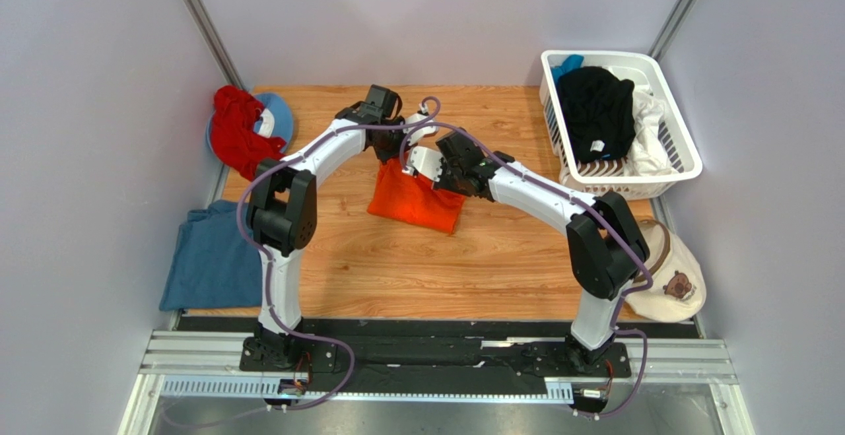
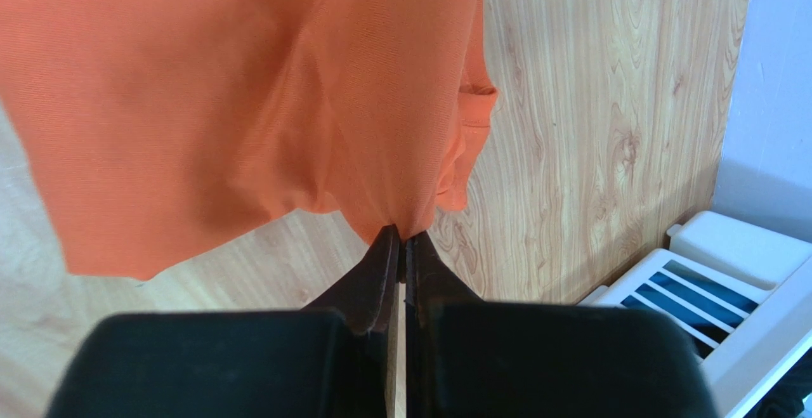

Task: Fold and stack the t-shirts
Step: Neatly place the folded tshirt to the corner

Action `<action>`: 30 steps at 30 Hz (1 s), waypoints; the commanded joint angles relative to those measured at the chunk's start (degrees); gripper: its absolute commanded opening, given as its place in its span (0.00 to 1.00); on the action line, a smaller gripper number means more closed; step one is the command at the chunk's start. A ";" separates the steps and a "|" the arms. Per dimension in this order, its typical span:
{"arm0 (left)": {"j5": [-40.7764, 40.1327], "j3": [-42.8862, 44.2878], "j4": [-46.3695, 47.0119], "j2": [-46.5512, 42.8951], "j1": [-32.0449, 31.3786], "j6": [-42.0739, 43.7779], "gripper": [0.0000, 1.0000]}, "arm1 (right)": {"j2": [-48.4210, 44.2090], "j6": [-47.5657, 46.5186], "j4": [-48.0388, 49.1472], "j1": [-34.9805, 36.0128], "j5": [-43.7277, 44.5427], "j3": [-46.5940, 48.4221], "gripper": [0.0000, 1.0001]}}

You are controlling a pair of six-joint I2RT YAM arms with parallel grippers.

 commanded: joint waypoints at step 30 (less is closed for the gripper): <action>-10.02 -5.97 14.52 -4.85 4.30 -5.91 0.60 | 3.62 7.13 5.09 -4.50 7.64 5.21 0.64</action>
